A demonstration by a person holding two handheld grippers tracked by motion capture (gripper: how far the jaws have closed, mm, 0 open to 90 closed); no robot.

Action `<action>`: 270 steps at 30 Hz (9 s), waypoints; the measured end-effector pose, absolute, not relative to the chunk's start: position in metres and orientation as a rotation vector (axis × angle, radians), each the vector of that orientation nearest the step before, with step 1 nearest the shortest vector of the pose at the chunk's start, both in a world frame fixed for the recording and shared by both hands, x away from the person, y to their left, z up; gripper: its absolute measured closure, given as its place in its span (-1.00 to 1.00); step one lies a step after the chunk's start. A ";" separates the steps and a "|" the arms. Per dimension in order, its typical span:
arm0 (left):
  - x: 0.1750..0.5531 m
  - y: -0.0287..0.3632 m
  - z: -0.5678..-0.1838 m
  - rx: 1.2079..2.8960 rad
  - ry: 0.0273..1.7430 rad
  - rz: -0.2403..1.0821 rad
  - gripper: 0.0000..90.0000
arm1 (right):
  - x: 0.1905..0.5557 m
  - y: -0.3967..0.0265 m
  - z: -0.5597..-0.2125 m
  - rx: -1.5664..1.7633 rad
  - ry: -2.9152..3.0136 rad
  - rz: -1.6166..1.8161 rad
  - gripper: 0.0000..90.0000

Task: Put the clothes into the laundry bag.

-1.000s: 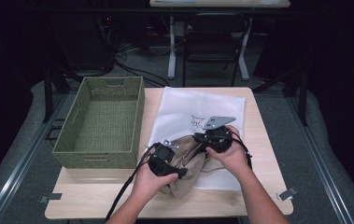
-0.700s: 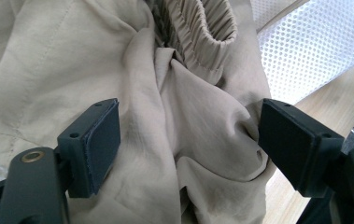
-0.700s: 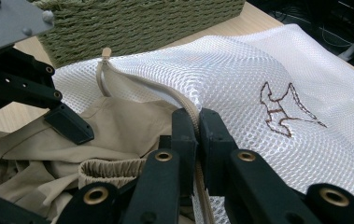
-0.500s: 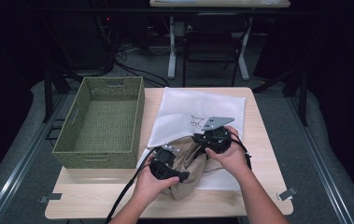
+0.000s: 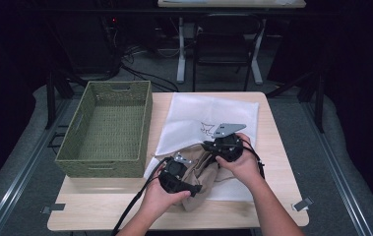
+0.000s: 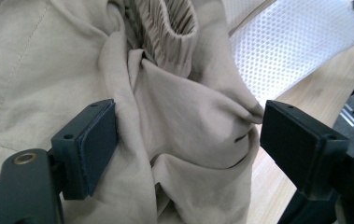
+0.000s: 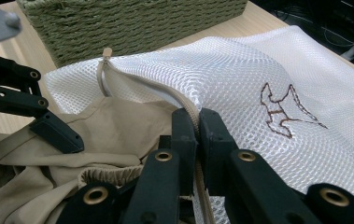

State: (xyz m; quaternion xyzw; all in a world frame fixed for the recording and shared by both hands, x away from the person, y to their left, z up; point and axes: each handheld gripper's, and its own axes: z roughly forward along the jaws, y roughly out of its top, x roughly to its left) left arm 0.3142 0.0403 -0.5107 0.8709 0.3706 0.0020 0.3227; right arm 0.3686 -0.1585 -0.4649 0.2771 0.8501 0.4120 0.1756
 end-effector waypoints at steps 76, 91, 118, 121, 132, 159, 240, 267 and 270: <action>0.342 0.033 -0.518 2.264 1.025 0.068 0.70 | 0.365 -0.153 -0.465 0.754 2.416 1.155 0.90; 0.360 0.020 -0.514 2.238 1.059 0.085 0.74 | 0.364 -0.154 -0.464 0.757 2.415 1.159 0.91; 0.366 0.019 -0.510 2.222 1.081 0.078 0.06 | 0.366 -0.156 -0.465 0.766 2.414 1.164 0.90; 0.362 0.022 -0.507 2.223 1.069 0.081 0.01 | 0.366 -0.156 -0.465 0.767 2.414 1.165 0.90; 0.341 0.033 -0.489 2.196 1.018 0.103 -0.04 | 0.366 -0.157 -0.464 0.767 2.411 1.167 0.90; 0.341 0.049 -0.530 2.247 1.126 0.116 -0.08 | 0.365 -0.156 -0.464 0.766 2.411 1.165 0.90; 0.360 0.031 -0.530 2.249 1.091 0.099 0.87 | 0.363 -0.153 -0.464 0.747 2.417 1.155 0.90; 0.388 0.014 -0.514 2.237 1.119 0.082 0.86 | 0.362 -0.152 -0.464 0.746 2.417 1.158 0.90; 0.390 0.014 -0.515 2.231 1.120 0.088 0.86 | 0.362 -0.153 -0.463 0.746 2.416 1.159 0.90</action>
